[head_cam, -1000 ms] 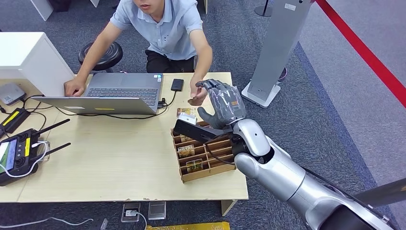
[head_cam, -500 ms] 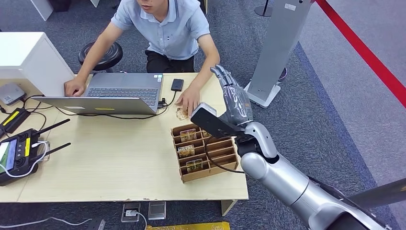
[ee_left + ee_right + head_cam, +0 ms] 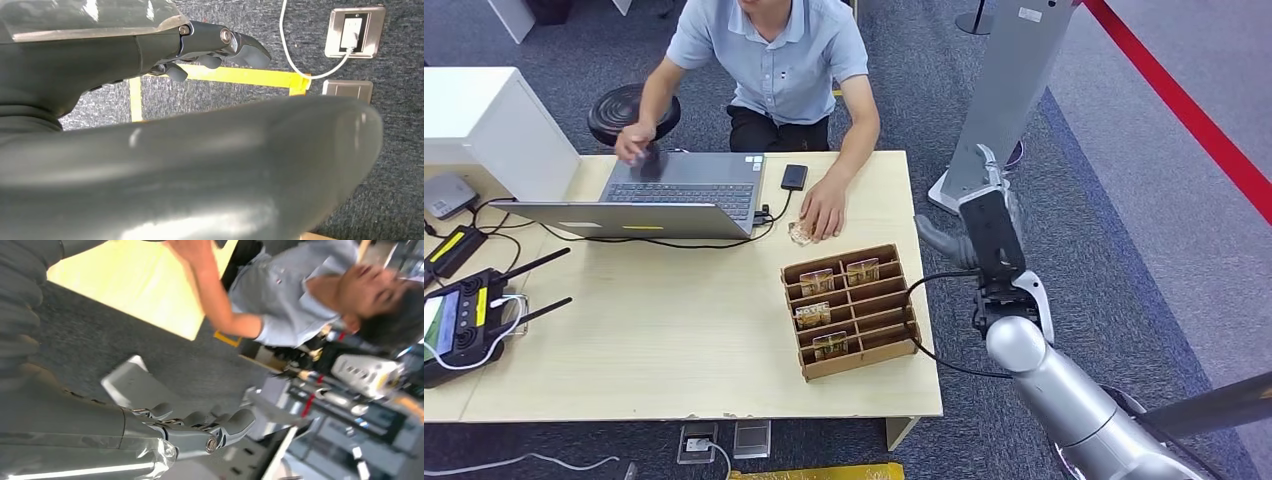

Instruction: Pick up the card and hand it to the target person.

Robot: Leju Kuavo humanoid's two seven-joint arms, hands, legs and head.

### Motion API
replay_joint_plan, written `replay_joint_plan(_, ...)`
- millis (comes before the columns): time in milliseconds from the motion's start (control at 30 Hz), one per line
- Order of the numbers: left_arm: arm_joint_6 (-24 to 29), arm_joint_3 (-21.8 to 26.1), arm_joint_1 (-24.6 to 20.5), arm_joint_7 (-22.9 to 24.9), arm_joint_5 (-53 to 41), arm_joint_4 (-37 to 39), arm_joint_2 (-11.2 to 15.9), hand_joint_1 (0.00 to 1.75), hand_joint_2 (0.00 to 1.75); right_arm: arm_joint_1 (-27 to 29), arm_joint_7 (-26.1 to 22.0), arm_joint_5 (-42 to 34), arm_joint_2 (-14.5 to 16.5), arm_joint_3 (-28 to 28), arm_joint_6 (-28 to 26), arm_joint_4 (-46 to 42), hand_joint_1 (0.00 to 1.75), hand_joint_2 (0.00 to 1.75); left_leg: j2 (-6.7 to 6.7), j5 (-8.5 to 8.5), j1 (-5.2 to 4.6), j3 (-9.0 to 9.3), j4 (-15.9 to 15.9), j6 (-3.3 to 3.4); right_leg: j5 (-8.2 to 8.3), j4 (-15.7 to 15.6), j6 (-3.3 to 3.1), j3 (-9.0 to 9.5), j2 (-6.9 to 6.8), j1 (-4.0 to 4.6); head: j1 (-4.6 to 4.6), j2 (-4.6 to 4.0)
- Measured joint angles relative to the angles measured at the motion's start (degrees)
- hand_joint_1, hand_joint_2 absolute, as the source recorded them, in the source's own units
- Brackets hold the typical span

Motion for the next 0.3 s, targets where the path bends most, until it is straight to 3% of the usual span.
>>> replay_joint_plan(300, 0.82, 0.02, 0.02, 0.48, 0.2, -0.01, -0.41, 0.0, 0.0, 5.87, -9.11, -17.22, -3.11, -7.29, 2.11, 14.07, 0.0, 1.75, -0.02, -0.02, 0.0, -0.02, 0.0, 0.01, -0.01, -0.03, 0.01, 0.01, -0.03, 0.0, 0.01, 0.0)
